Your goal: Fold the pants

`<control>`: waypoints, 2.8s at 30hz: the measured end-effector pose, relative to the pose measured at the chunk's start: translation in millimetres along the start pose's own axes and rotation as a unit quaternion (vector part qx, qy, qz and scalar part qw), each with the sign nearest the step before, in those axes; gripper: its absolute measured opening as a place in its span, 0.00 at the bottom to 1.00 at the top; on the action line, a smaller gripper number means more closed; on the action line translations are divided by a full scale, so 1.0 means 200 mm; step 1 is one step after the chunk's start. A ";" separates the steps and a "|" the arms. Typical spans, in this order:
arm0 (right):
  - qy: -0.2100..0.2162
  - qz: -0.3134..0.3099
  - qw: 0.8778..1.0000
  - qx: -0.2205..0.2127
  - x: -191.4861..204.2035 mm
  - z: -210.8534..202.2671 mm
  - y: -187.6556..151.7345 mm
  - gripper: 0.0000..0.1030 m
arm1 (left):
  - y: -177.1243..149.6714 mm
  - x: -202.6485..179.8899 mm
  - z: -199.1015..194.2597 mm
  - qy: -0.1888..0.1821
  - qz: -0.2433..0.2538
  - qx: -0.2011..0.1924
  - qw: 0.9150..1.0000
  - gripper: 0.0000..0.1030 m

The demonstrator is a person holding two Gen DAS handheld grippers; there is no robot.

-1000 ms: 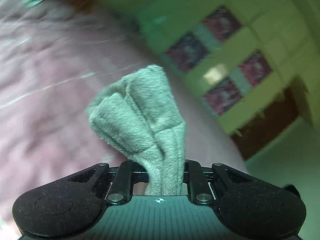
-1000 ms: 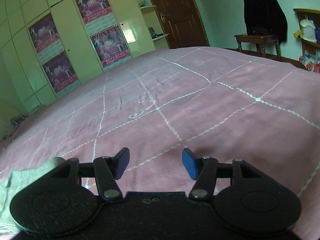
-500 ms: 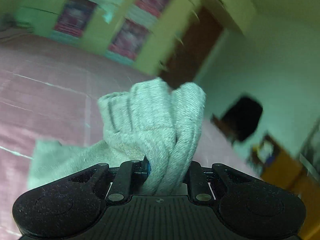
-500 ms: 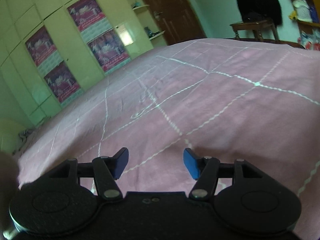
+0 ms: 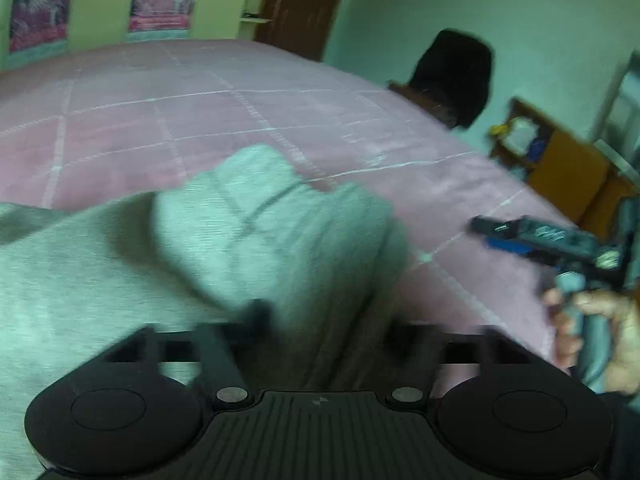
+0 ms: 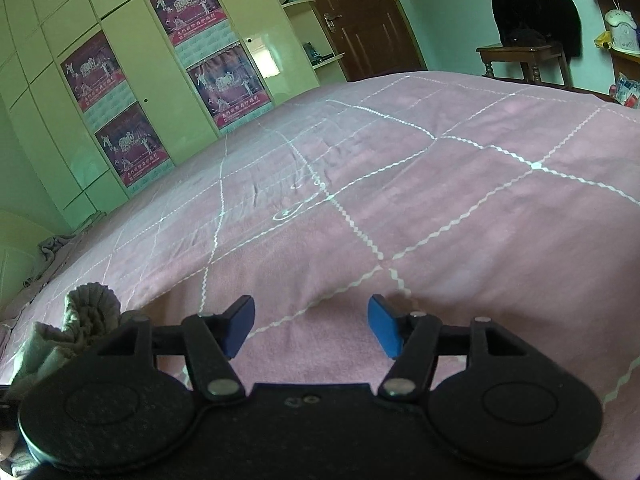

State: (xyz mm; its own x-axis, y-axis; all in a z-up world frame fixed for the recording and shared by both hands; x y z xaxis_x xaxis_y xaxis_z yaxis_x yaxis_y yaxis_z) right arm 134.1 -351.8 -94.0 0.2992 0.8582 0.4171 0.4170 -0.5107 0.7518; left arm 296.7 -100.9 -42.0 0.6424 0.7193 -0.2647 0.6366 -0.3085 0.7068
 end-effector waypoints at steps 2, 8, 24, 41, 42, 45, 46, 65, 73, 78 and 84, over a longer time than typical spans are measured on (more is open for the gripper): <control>0.000 0.001 1.000 -0.002 0.00 -0.01 0.00 0.61 | -0.01 -0.01 -0.06 -0.017 -0.012 -0.017 1.000 0.83; -0.001 -0.001 1.000 -0.015 0.02 -0.04 -0.02 0.61 | -0.16 0.17 -0.40 0.055 -0.085 -0.120 0.988 0.83; 0.017 -0.085 0.996 -0.015 0.29 -0.22 -0.18 0.61 | -0.94 0.44 -1.06 0.217 -0.152 -0.128 0.956 0.83; 0.107 -0.083 0.991 0.022 0.62 -0.25 -0.28 0.54 | -0.99 0.50 -0.84 0.265 -0.177 -0.123 0.940 0.83; 0.120 -0.086 0.989 0.028 0.67 -0.22 -0.29 0.53 | -0.99 0.51 -0.82 0.265 -0.179 -0.125 0.939 0.83; 0.128 -0.104 0.986 0.035 0.81 -0.15 -0.31 0.45 | -0.98 0.53 -0.80 0.263 -0.182 -0.133 0.938 0.83; 0.115 -0.110 0.986 0.041 0.84 -0.12 -0.31 0.46 | -0.98 0.53 -0.80 0.263 -0.182 -0.135 0.938 0.83; 0.136 -0.004 0.989 0.053 0.66 -0.19 -0.34 0.61 | -0.96 0.52 -0.75 0.275 -0.174 -0.136 0.936 0.83; 0.159 0.020 0.978 0.131 0.74 0.01 -0.36 0.51 | -0.95 0.53 -0.74 0.278 -0.165 -0.139 0.936 0.83; 0.181 -0.059 0.980 0.060 0.92 -0.17 -0.26 0.36 | -0.95 0.52 -0.75 0.278 -0.169 -0.148 0.934 0.83; 0.138 -0.062 0.985 0.083 0.80 -0.15 -0.35 0.35 | -0.95 0.51 -0.73 0.277 -0.158 -0.144 0.937 0.84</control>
State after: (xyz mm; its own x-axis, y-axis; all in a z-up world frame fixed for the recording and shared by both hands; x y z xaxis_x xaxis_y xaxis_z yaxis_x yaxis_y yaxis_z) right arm 127.2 -177.3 -63.5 0.0024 0.8846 0.4664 0.5765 -0.3823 0.7221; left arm 179.1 122.5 -108.3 0.0694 0.9837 -0.1658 0.5657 0.0980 0.8188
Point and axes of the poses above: each gripper's, at about its wrist camera, not at the fingertips, and z roughly the way its jaws point, x to its left, y to its top, the point moved 2 cm from there along z, roughly the way its jaws point, and after that the axes turned 4 degrees about x, right-handed, at the moved point
